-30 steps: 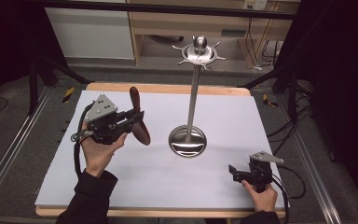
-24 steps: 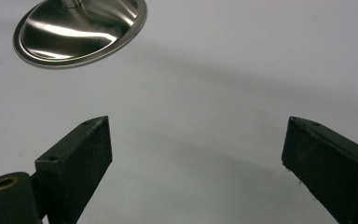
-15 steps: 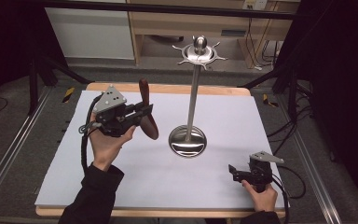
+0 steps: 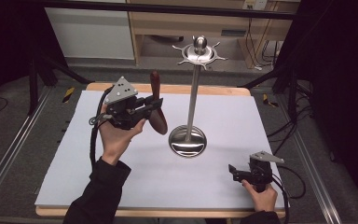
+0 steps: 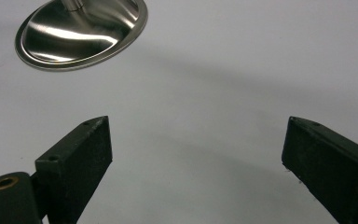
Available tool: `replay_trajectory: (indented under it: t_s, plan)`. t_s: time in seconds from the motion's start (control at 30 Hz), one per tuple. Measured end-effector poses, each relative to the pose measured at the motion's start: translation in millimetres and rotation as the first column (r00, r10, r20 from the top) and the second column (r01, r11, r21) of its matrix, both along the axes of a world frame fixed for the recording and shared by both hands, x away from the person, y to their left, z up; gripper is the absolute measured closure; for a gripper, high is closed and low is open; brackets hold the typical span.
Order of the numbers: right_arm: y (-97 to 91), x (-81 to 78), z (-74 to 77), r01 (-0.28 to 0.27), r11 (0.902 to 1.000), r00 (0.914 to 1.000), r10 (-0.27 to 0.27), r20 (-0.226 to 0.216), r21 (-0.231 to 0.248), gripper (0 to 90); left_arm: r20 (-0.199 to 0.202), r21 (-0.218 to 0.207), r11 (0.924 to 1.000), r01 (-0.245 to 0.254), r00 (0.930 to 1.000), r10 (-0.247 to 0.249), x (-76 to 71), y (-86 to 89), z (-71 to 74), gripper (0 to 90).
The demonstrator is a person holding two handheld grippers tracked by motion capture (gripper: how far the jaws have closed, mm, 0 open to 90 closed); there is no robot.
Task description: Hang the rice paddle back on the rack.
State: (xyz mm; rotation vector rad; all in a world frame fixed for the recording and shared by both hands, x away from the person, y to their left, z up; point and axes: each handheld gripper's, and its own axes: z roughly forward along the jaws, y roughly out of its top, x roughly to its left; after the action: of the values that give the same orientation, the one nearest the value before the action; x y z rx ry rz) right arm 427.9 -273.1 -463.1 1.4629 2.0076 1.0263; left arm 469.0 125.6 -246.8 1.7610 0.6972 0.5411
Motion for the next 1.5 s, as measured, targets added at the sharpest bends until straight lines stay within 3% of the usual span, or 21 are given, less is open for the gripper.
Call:
replay_trajectory:
  t_s: [0.37, 1.13, 1.5]
  plan:
    - [-0.3, 0.0, 0.2, -0.002, 1.0, 1.0, 0.002, 0.0, 0.004, 8.7, 0.0, 0.0, 0.9999, 0.014, 0.9999, -0.014, 8.3, -12.9, 10.1, 77.8]
    - [-0.2, -0.7, 0.8, 0.002, 0.9998, 0.9999, -0.002, -0.01, 0.019, 8.7, -0.008, 0.009, 0.9998, 0.017, 0.9998, -0.017, 20.4, -28.8, 17.4, 77.8]
    - [-1.5, -0.4, 0.7, -0.003, 0.9999, 1.0, 0.003, -0.005, 0.017, 8.7, -0.012, 0.035, 0.9994, 0.007, 0.9999, -0.007, 26.4, -34.8, 22.1, 77.8]
